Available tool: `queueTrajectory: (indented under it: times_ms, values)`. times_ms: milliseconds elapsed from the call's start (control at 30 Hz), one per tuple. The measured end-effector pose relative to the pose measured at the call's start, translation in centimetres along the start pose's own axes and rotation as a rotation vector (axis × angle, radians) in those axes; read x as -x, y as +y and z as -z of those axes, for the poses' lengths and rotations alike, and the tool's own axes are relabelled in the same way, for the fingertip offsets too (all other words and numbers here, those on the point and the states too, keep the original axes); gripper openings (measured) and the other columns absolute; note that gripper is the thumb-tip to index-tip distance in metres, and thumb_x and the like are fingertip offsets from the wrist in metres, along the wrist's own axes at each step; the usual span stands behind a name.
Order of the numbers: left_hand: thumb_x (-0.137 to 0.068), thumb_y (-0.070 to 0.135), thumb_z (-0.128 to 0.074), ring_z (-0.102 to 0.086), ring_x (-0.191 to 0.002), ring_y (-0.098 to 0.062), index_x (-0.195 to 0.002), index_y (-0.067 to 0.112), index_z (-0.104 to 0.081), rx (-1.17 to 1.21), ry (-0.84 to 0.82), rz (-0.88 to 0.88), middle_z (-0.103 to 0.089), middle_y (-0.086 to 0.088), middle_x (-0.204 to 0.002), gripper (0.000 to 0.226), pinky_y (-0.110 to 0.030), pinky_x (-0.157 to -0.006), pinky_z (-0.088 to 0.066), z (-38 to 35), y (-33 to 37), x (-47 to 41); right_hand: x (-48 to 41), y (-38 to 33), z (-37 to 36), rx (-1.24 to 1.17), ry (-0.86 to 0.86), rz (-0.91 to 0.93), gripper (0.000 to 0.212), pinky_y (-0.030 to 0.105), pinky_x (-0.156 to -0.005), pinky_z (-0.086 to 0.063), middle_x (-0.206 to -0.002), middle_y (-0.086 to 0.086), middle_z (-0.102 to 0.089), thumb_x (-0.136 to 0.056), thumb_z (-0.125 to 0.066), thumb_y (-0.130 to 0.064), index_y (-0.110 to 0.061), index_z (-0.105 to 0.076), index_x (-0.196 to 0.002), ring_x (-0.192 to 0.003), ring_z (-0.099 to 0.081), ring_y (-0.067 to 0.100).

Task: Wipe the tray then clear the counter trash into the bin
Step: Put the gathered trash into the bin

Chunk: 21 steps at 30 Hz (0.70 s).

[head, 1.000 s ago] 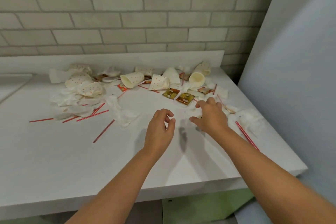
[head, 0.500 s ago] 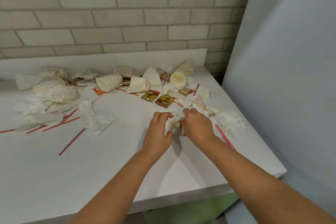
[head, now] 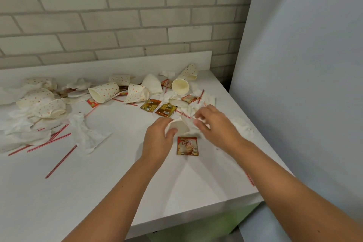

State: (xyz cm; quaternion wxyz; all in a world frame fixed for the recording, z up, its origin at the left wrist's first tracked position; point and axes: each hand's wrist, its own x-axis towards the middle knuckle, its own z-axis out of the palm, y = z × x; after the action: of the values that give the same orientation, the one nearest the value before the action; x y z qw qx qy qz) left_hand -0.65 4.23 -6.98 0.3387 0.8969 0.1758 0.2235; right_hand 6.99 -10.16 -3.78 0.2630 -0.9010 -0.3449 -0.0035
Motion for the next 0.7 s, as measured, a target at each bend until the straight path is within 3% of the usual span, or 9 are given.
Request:
queueTrajectory:
  times_ms: [133, 200, 300, 467, 533, 633, 700]
  values:
    - [-0.091, 0.017, -0.057, -0.055, -0.108, -0.020, -0.123, 0.010, -0.057, 0.016, 0.029, 0.037, -0.061, -0.005, -0.119, 0.033, -0.020, -0.081, -0.040, 0.0, 0.2, -0.2, 0.8, 3.4, 1.7, 0.374, -0.318, -0.412, 0.017, 0.029, -0.072, -0.044, -0.094, 0.004, -0.057, -0.089, -0.054, -0.022, -0.009, -0.057, -0.100, -0.088, -0.057, 0.023]
    - [-0.091, 0.018, -0.057, -0.055, -0.108, -0.019, -0.123, 0.010, -0.057, 0.014, 0.027, 0.034, -0.061, -0.005, -0.120, 0.033, -0.019, -0.080, -0.039, 0.0, 0.4, -0.2, 1.8, 4.4, 1.4, 0.452, -0.442, -0.497, 0.018, 0.026, -0.063, -0.043, -0.079, -0.001, -0.052, -0.085, -0.061, -0.024, -0.009, -0.050, -0.083, -0.075, -0.055, 0.018]
    - [-0.091, 0.019, -0.057, -0.055, -0.109, -0.018, -0.123, 0.011, -0.056, 0.005, 0.014, 0.040, -0.061, -0.005, -0.121, 0.033, -0.017, -0.077, -0.038, -0.3, 0.7, -0.1, 2.7, 5.3, 0.0, 0.460, -0.449, -0.519, 0.033, 0.020, -0.049, -0.031, -0.067, -0.004, -0.041, -0.084, -0.061, -0.021, -0.016, -0.034, -0.066, -0.061, -0.045, 0.012]
    - [-0.091, 0.019, -0.057, -0.055, -0.113, -0.018, -0.125, 0.012, -0.055, -0.007, -0.002, 0.049, -0.060, -0.004, -0.124, 0.035, -0.006, -0.069, -0.034, -0.4, 0.9, 0.1, 2.7, 5.4, -1.1, 0.425, -0.420, -0.485, 0.020, 0.025, -0.065, -0.040, -0.068, -0.003, -0.039, -0.092, -0.047, -0.009, -0.013, -0.040, -0.073, -0.075, -0.050, 0.017]
    - [-0.091, 0.019, -0.057, -0.054, -0.114, -0.018, -0.126, 0.012, -0.054, 0.000, 0.002, 0.059, -0.059, -0.004, -0.125, 0.036, -0.012, -0.077, -0.038, -0.3, 0.8, 0.2, 2.8, 5.5, -1.3, 0.367, -0.430, -0.472, 0.007, 0.023, -0.062, -0.041, -0.070, -0.003, -0.041, -0.093, -0.044, -0.010, -0.010, -0.048, -0.088, -0.072, -0.051, 0.017]
    - [-0.091, 0.019, -0.058, -0.054, -0.115, -0.019, -0.128, 0.012, -0.054, 0.009, 0.013, 0.086, -0.058, -0.005, -0.127, 0.038, -0.020, -0.083, -0.041, 0.2, 0.6, 0.3, 2.7, 5.2, -0.8, 0.248, -0.457, -0.457, 0.016, 0.024, -0.061, -0.040, -0.084, 0.003, -0.053, -0.095, -0.037, -0.009, -0.007, -0.053, -0.096, -0.081, -0.058, 0.022]
    - [-0.091, 0.018, -0.058, -0.053, -0.114, -0.020, -0.128, 0.012, -0.053, 0.006, 0.021, 0.098, -0.058, -0.006, -0.127, 0.038, -0.021, -0.083, -0.041, 0.4, 0.3, 0.4, 2.3, 4.7, 0.1, 0.185, -0.424, -0.438, 0.019, 0.024, -0.064, -0.040, -0.096, 0.005, -0.053, -0.096, -0.033, -0.008, -0.009, -0.052, -0.100, -0.084, -0.053, 0.021]
